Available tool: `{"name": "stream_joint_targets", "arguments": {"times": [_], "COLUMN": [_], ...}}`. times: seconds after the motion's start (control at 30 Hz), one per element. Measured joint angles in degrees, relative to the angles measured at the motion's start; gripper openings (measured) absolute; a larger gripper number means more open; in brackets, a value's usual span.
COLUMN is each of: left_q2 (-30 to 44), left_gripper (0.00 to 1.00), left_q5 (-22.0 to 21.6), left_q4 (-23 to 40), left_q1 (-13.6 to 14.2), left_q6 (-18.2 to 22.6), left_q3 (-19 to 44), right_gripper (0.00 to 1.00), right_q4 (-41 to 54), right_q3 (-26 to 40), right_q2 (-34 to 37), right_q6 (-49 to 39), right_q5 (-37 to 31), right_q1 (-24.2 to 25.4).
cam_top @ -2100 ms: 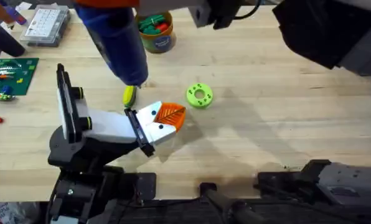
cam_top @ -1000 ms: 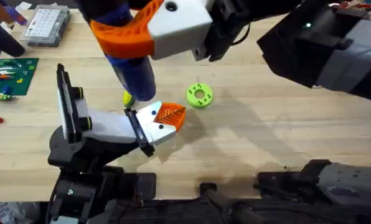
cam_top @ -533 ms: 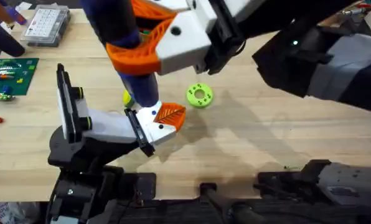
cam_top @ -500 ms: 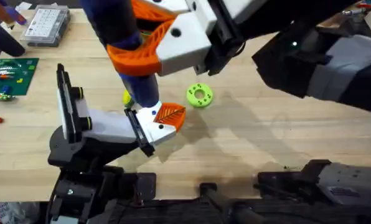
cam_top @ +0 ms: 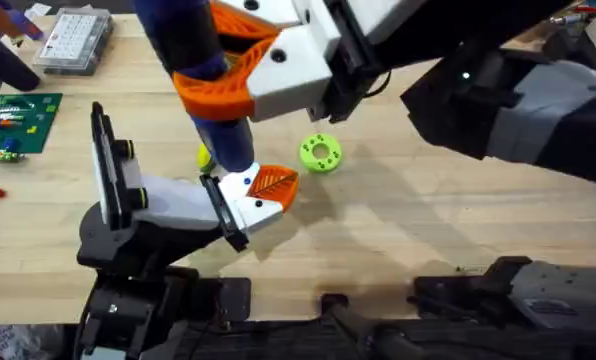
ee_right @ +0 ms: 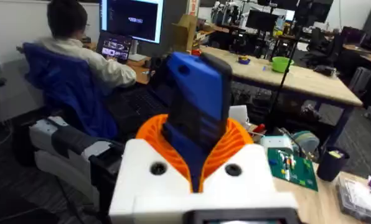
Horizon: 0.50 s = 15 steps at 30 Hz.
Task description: Pick up the gripper from the table and insert it into the empty holder that is missing its gripper. Then pick up a screw, insert it into the mounting hole, and use the screwdriver to tighten it. Finally, clean up the table by picking up the vegetable and placing it into the bucket.
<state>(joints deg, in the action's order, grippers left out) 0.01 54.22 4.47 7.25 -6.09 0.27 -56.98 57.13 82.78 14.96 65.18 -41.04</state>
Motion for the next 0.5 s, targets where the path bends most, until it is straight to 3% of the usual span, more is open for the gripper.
{"name": "stream_joint_targets", "arguments": {"times": [0.5], "left_q2": [0.0], "left_gripper": [0.012], "left_q5": [0.0], "left_q4": [0.0], "left_q1": [0.0], "left_q6": [0.0], "left_q3": [0.0], "right_gripper": [0.041], "right_q4": [-2.09], "right_q3": [-3.48], "right_q2": [0.49], "right_q6": [0.02], "right_q5": [-1.54], "right_q1": [0.0]}}
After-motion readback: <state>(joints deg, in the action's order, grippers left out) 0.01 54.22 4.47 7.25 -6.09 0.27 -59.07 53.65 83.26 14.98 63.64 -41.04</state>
